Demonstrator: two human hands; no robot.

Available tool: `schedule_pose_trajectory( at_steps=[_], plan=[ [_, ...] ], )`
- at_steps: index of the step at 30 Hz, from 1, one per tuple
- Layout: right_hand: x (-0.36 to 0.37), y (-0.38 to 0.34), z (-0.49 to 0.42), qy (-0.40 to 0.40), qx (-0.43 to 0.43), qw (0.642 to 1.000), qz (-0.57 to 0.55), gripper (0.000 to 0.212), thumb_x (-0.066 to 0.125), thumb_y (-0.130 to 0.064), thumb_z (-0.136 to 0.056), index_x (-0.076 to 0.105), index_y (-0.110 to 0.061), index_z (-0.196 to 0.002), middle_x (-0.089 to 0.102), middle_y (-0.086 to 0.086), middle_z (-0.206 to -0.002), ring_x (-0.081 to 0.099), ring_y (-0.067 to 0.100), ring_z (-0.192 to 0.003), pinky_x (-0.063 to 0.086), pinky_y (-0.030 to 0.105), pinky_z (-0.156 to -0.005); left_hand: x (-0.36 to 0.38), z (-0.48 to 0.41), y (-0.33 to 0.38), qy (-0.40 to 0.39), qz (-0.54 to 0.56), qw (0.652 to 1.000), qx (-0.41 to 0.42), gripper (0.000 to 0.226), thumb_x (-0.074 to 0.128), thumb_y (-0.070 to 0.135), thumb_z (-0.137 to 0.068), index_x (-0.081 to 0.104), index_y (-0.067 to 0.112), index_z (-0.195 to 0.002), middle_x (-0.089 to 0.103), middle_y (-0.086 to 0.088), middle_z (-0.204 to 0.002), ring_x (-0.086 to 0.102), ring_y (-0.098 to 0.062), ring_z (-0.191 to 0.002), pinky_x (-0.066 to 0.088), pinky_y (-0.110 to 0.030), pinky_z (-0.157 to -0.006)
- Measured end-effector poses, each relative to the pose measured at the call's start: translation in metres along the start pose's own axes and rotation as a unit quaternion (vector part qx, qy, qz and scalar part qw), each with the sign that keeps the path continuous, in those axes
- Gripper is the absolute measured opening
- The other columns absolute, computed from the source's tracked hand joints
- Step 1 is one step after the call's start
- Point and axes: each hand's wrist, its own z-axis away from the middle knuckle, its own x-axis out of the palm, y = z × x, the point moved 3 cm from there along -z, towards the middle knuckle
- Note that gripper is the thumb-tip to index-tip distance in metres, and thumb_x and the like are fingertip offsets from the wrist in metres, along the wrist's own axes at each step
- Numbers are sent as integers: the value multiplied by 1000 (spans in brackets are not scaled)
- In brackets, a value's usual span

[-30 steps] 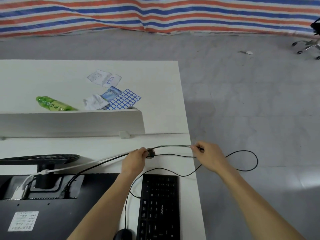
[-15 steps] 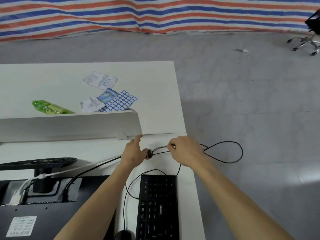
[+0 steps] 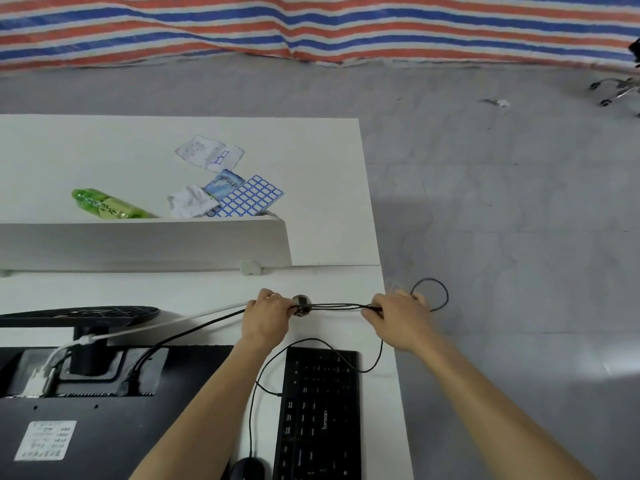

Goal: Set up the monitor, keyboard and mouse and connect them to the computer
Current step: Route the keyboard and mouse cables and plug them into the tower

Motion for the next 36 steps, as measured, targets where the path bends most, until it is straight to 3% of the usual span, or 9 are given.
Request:
schedule_pose_trajectory(
  at_steps=[4, 8, 10, 15, 19, 23, 27, 31, 36],
  plan=[
    [-1, -6, -1, -7, -27, 1000, -12, 38, 28, -49, -105, 58, -25, -104, 60, -6, -82, 55, 22, -102, 32, 39, -94, -10, -1, 46, 49, 52, 994, 83, 40, 52, 34, -98, 52, 27, -138, 54, 4, -139, 41, -21, -134, 34, -38, -106],
    [-8, -33, -4, -14, -68, 998, -12, 37, 37, -52, -102, 65, -28, -103, 68, -4, -95, 58, 21, -97, 38, 36, -83, -21, 9, 75, 111, -5, 961, 255, 21, 51, 19, -91, 68, 21, -102, 71, 4, -90, 66, -22, -92, 48, -35, -80],
    [-12, -30, -4, -3, -56, 998, -1, 38, 38, -51, -101, 67, -26, -104, 64, -3, -101, 58, 20, -101, 37, 37, -90, -21, 6, 51, 132, -42, 966, 219, 17, 51, 16, -84, 67, 22, -86, 69, 6, -73, 66, -23, -73, 48, -32, -68],
    [-2, -3, -1, 72, 1, 993, 94, 38, 35, -43, -100, 65, -28, -119, 48, -5, -135, 29, 19, -133, 12, 40, -107, -17, 7, -8, 124, -47, 988, 80, 13, 72, 15, -85, 67, 26, -88, 70, 9, -72, 66, -24, -80, 48, -36, -70],
    [1, -3, -1, 105, 69, 984, 127, 33, 43, -28, -94, 61, -22, -121, 56, -3, -128, 35, 23, -126, 18, 37, -99, -7, 8, -10, 107, -54, 992, 34, 16, 76, 14, -82, 66, 26, -86, 66, 9, -65, 63, -22, -75, 43, -34, -63],
    [2, 7, 11, 149, 125, 973, 126, 27, 52, -41, -91, 68, -31, -110, 64, -4, -117, 43, 23, -123, 20, 46, -98, -4, 9, -27, 75, -62, 994, -45, 23, 48, 14, -99, 63, 28, -109, 72, 8, -93, 56, -22, -103, 31, -34, -77],
    [11, 30, 14, 109, 141, 976, -125, 21, 59, -25, -88, 63, -29, -108, 54, -1, -124, 57, 20, -103, 42, 35, -92, -7, 8, -25, 36, -65, 993, -90, 29, 35, 26, -104, 60, 25, -120, 70, 3, -111, 50, -25, -115, 35, -38, -91],
    [10, 12, 17, 100, 84, 922, -364, 36, 59, 6, -78, 64, -26, -96, 59, -1, -108, 62, 13, -90, 45, 16, -76, -14, 3, 8, -1, 10, 999, -49, 27, 49, 28, -94, 62, 30, -118, 60, 3, -121, 47, -22, -121, 37, -39, -99],
    [6, 2, 19, 150, 139, 879, -432, 33, 63, -9, -86, 53, -27, -112, 64, -9, -103, 67, 18, -79, 53, 35, -74, -27, 3, 47, -30, 67, 994, 85, 20, 54, 36, -92, 63, 31, -110, 67, 9, -113, 56, -18, -112, 41, -36, -94]
  ],
)
